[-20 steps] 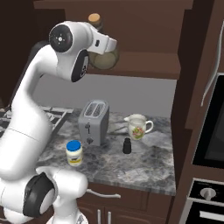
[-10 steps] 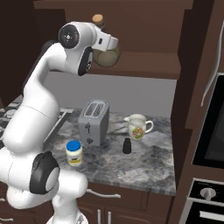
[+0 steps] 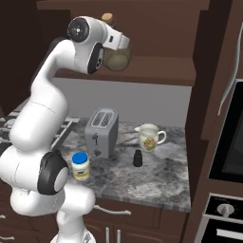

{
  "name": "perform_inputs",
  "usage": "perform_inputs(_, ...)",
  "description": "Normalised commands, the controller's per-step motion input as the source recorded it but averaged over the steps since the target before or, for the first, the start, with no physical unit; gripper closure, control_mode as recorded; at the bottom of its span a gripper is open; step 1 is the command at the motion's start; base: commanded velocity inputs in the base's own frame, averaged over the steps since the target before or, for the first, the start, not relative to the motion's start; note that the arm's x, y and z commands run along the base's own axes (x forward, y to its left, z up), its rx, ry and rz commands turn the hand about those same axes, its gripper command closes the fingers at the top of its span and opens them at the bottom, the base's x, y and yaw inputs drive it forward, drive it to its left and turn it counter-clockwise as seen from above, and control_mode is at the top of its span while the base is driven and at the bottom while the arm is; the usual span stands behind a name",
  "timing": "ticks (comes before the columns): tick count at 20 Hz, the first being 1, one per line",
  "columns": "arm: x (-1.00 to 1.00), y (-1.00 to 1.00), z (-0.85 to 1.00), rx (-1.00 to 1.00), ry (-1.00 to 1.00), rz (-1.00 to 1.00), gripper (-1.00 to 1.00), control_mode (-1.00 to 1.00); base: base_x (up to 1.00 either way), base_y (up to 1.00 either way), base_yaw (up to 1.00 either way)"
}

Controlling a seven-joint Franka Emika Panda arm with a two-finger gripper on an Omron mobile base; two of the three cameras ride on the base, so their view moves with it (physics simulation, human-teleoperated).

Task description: There are various items on the counter. Only move the condiments/shakers into the cabinet.

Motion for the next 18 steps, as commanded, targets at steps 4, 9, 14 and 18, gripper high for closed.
perform_inputs(4,0.71,0.02,-0.30,0.00,0.11,0.00,1.00,-1.00,0.00,0.00,0.00)
perform_inputs(9,0.64,0.04,-0.31,0.00,0.04,0.00,1.00,-1.00,0.00,0.00,0.00)
perform_inputs(14,0.46,0.00,-0.28,-0.04,-0.04,-0.01,-1.00,-1.00,0.00,0.00,0.00)
perform_inputs(18,-0.09,0.00,-0.22,-0.04,-0.03,0.00,-1.00,-1.00,0.00,0.00,0.00)
